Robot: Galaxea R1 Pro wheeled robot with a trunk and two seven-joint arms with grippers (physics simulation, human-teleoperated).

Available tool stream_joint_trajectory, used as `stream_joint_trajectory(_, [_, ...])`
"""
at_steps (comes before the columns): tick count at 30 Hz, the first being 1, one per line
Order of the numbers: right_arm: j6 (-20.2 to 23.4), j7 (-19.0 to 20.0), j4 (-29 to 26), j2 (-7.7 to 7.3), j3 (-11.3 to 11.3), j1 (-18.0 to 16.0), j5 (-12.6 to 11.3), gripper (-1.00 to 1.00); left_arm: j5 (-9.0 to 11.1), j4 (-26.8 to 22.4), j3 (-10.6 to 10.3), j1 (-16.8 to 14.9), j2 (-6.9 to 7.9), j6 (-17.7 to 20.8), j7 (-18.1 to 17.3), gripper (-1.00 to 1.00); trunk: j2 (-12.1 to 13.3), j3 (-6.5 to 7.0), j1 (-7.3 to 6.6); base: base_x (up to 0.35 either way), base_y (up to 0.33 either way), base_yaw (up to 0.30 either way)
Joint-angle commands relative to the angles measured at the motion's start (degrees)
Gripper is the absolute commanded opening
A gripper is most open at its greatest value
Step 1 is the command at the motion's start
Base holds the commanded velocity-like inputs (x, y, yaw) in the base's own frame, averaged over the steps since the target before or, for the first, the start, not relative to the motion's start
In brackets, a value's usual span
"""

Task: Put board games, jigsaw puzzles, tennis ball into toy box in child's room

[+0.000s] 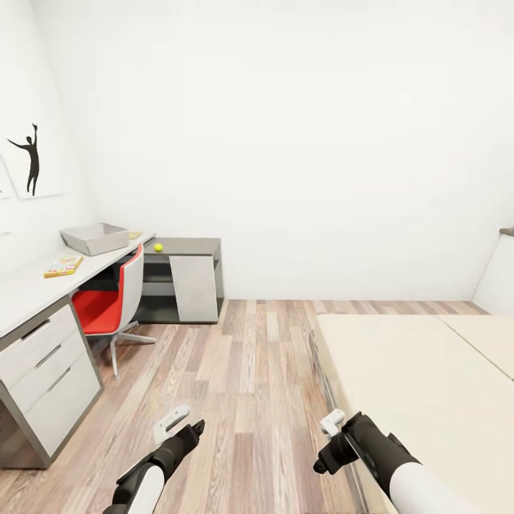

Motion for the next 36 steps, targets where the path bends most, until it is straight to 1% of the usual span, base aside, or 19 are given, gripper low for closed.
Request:
stream_joint_trajectory(1, [0.13, 0.48, -0.13, -0.04, 0.16, -0.02, 0.6, 1.0, 0.64, -0.06, -0.04, -0.03, 0.01, 0.13, 0.51, 1.0, -0.04, -0.07, -0.01, -0.05, -0.011, 0.0])
stream_joint_trajectory(32, [0.16, 0.47, -0.13, -0.08, 0.16, -0.01, 0.56, 1.0, 0.74, 0.09, 0.03, -0.05, 0.01, 0.09, 0.51, 1.0, -0.04, -0.07, -0.01, -0.011, -0.003, 0.0])
stream_joint_trajectory(36, [0.16, 0.46, -0.13, -0.07, 0.16, -0.01, 0.56, 1.0, 0.64, 0.09, -0.02, -0.05, 0.01, 0.09, 0.53, 1.0, -0.04, -0.07, -0.01, 0.0, -0.087, 0.0])
